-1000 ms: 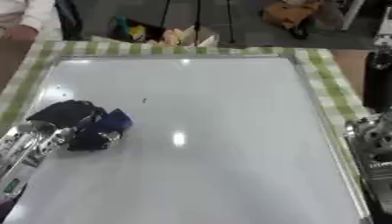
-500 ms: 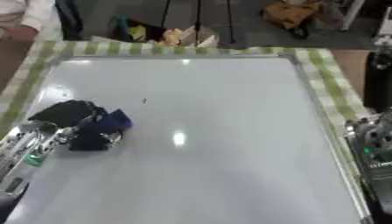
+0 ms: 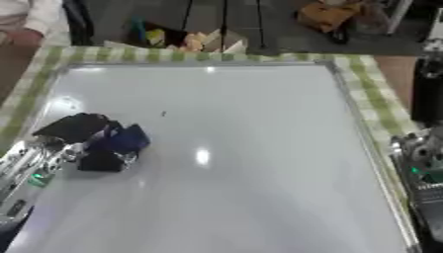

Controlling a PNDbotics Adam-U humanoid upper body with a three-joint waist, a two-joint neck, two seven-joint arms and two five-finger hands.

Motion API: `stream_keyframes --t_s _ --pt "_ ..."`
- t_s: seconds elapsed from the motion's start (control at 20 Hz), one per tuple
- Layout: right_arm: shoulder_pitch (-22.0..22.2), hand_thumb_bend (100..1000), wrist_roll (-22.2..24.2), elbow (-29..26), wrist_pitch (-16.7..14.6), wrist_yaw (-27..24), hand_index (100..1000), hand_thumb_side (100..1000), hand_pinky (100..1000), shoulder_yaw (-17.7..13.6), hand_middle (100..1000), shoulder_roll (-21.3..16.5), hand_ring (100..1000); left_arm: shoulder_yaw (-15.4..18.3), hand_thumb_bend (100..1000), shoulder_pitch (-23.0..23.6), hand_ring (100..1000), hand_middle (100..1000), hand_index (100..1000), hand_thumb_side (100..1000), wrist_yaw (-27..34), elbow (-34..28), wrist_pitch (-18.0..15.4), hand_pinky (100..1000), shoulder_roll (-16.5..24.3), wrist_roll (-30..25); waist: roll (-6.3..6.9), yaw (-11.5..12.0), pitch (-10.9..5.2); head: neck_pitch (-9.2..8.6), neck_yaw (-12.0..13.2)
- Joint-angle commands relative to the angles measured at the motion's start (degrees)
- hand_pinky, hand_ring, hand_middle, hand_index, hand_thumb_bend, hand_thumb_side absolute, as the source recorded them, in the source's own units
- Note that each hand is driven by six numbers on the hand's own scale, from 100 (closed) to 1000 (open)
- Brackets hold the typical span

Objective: Wipe the whiteboard clean with a brush.

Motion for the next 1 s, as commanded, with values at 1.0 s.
stream_keyframes --t_s 1.0 --pt "-0.84 100 0.12 -0.73 -0.16 -0.37 810 1000 810 0.07 741 -0.78 858 -0.46 100 -3.37 280 438 725 860 1.46 1.29 2.9 100 -1.01 6.11 0.02 -0.51 -0.63 -1.18 0.04"
